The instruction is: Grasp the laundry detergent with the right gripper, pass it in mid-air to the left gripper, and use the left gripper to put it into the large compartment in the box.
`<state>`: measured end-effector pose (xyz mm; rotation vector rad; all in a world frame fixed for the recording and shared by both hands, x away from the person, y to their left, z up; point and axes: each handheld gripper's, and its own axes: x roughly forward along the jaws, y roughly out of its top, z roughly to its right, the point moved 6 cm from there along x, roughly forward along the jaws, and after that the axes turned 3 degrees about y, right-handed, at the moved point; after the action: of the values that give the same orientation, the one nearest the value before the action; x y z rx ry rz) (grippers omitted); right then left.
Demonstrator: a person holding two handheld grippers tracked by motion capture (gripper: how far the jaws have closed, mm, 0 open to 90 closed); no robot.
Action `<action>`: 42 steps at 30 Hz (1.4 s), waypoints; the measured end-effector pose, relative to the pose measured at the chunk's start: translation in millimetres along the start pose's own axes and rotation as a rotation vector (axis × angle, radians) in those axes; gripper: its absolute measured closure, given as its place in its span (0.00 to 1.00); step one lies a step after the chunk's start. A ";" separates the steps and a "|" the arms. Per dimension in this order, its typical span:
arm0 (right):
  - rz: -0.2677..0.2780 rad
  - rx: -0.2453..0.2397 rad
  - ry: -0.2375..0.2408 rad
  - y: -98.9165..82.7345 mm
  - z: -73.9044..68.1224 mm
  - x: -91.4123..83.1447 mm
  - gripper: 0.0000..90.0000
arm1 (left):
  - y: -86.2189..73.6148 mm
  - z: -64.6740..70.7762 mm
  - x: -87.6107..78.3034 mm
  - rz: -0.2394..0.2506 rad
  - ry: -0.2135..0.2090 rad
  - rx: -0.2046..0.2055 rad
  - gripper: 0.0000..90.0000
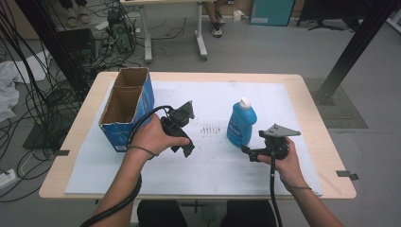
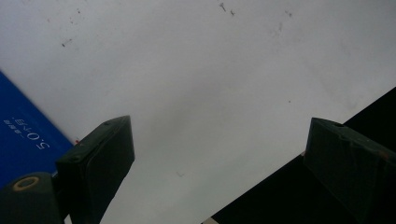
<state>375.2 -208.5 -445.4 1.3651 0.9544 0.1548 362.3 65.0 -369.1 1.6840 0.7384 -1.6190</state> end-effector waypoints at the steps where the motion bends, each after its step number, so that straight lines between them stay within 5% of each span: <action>1: 0.001 -0.002 -0.004 0.4 0.3 0.6 0.06 | 0.2 0.1 0.0 0.000 0.000 0.000 0.10; 42: 0.073 0.019 -0.003 6.2 4.9 30.6 0.06 | 1.4 -0.5 -3.1 0.001 0.006 0.000 0.10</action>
<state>400.4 -192.0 -455.2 1.4177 0.9056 0.1997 363.5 64.7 -365.9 1.6896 0.7404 -1.6141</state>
